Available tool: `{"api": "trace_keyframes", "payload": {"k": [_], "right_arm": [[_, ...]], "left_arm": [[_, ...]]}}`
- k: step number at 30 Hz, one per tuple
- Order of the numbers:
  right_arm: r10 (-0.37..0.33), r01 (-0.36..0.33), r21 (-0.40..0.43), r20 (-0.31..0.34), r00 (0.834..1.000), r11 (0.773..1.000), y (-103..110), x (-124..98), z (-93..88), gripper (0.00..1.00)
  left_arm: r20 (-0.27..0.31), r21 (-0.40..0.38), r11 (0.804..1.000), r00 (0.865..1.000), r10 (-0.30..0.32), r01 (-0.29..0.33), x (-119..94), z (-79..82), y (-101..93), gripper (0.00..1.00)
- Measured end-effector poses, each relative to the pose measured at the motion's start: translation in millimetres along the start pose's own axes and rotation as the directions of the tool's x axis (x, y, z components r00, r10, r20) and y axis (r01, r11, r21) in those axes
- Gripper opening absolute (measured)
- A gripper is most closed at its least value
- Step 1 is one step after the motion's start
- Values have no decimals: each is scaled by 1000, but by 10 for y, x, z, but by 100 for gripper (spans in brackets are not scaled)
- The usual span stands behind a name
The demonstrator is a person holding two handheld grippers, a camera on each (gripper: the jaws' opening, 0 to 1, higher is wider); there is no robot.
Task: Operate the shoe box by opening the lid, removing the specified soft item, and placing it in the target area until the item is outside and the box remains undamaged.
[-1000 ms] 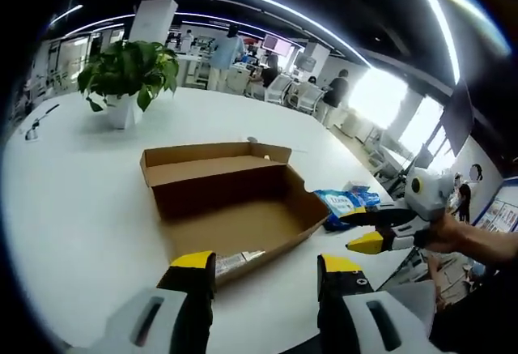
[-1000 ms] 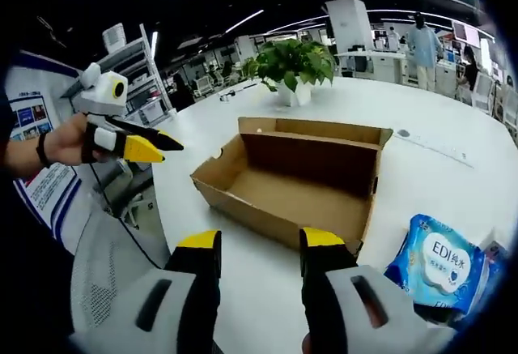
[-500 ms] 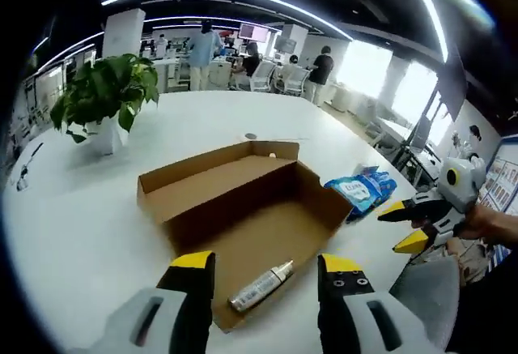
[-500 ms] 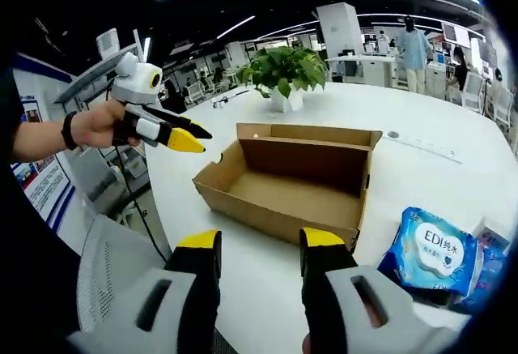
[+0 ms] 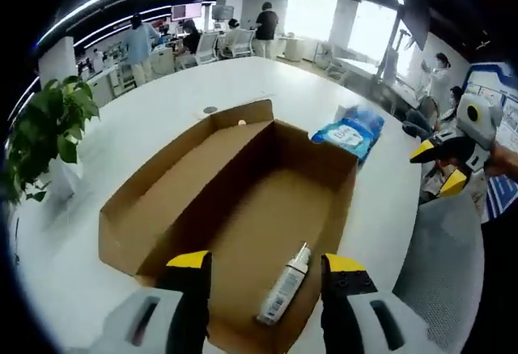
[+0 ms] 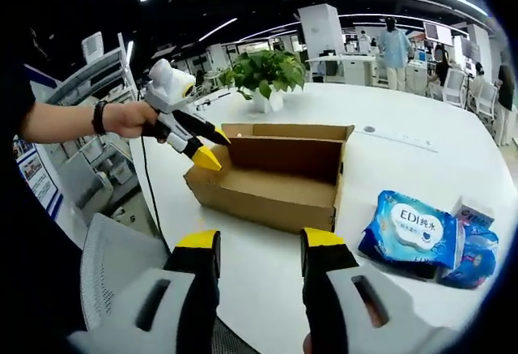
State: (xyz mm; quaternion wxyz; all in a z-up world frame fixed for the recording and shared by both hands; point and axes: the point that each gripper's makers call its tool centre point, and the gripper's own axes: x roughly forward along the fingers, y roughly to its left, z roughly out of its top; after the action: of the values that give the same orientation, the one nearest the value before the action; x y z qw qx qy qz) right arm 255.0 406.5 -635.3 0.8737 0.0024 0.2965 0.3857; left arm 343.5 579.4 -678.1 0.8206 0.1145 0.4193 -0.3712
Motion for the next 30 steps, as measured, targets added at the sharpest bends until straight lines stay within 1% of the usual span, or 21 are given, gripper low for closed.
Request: {"api": "trace_keyframes", "payload": {"k": [4,5,8,10,12,17,21,23,24,26,30], "right_arm": [[-30,30,10,14,999,1000,-40,-95,19,37],[-36,36,12,15,999,999,-53,-111,18,37],[-51,51,26,21,998,998,-76,-167,16,37],[-64,63,33,17,998,997,-84,-200,-5,37],[-72,71,35,13,997,997,-80,-236,-28,37],[-100,99,50,14,995,994,-86,-323,-63,37],[-116,115,61,8,993,992,-70,-362,-117,37],[-123,123,62,3,992,991,-60,-381,-135,37],[-126,126,62,2,992,990,-60,-390,-139,37],[-132,132,66,2,991,989,-65,-409,-133,37],[-144,144,71,1,990,987,-74,-439,-125,37]], "left_arm": [[-43,40,999,998,-35,36,79,-33,3,55],[-57,51,997,997,-51,54,113,-49,6,55],[-88,62,995,993,-74,80,181,-94,9,55],[-113,52,995,990,-82,88,244,-154,57,55],[-132,65,993,987,-90,99,292,-196,74,55],[-180,94,985,975,-127,146,390,-295,53,55],[-231,112,977,961,-154,183,481,-407,41,56],[-259,112,971,950,-176,210,507,-455,15,56],[-266,109,970,947,-182,217,515,-465,7,56],[-261,110,968,946,-193,227,544,-444,-4,56],[-282,117,959,935,-216,257,602,-469,-45,56]]}}
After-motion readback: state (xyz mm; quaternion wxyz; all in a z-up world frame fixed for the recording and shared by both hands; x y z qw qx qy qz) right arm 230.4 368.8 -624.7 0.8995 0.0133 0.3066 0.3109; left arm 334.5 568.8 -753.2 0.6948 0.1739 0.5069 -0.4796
